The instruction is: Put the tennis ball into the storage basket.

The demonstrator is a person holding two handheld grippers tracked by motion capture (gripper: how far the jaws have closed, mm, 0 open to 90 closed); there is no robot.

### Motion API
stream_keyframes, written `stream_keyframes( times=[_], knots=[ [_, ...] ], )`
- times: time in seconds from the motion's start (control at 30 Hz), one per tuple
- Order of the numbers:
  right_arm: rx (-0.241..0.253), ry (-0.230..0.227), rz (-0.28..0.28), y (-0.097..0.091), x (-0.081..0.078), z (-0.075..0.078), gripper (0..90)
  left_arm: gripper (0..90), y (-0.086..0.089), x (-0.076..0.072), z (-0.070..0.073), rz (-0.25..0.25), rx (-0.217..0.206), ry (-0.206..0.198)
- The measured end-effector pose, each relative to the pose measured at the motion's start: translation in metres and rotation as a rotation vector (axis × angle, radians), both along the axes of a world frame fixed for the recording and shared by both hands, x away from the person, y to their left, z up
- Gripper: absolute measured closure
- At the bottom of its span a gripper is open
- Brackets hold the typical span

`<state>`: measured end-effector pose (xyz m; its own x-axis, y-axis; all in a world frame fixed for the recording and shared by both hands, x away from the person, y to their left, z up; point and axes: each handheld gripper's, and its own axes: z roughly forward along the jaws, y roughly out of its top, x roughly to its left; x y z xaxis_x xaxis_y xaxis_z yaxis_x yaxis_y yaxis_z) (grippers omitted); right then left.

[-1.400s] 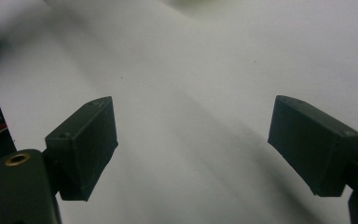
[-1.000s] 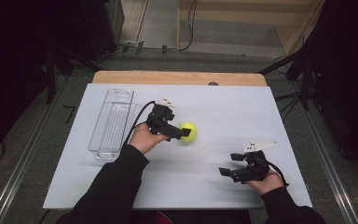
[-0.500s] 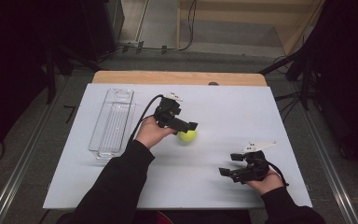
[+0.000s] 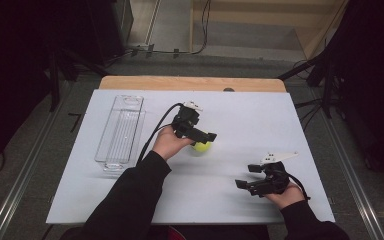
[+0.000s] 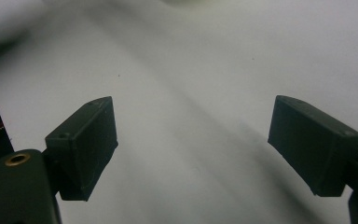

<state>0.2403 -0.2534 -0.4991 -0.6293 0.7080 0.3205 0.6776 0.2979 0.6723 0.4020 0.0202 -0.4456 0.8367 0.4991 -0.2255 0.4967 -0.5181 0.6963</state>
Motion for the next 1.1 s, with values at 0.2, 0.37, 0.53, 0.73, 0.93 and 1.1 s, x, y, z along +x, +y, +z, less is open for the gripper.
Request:
stream_keyframes(
  times=[0.2, 0.37, 0.53, 0.73, 0.93, 1.1],
  knots=[
    [0.000, 0.000, -0.001, 0.000, 0.000, 0.000, 13.6, 2.5, -0.002, 0.000, -0.007, -0.002, 0.007, 0.003],
    [-0.001, 0.002, -0.002, 0.000, 0.000, 0.000, 13.6, 2.5, -0.002, -0.001, -0.009, -0.009, 0.019, -0.003],
    [-0.001, 0.003, 0.001, 0.001, 0.000, 0.000, 13.6, 2.4, -0.002, -0.001, -0.014, -0.016, 0.028, -0.005],
    [-0.002, 0.005, 0.001, 0.001, 0.000, 0.000, 13.6, 4.4, 0.001, -0.001, -0.021, -0.008, 0.023, 0.002],
    [0.003, 0.002, 0.012, 0.003, 0.000, 0.000, 13.6, 5.7, 0.001, -0.001, -0.025, 0.005, 0.028, -0.005],
    [0.001, 0.002, 0.012, 0.003, 0.000, 0.000, 13.6, 5.8, 0.002, 0.000, -0.029, 0.003, 0.038, 0.008]
  ],
)
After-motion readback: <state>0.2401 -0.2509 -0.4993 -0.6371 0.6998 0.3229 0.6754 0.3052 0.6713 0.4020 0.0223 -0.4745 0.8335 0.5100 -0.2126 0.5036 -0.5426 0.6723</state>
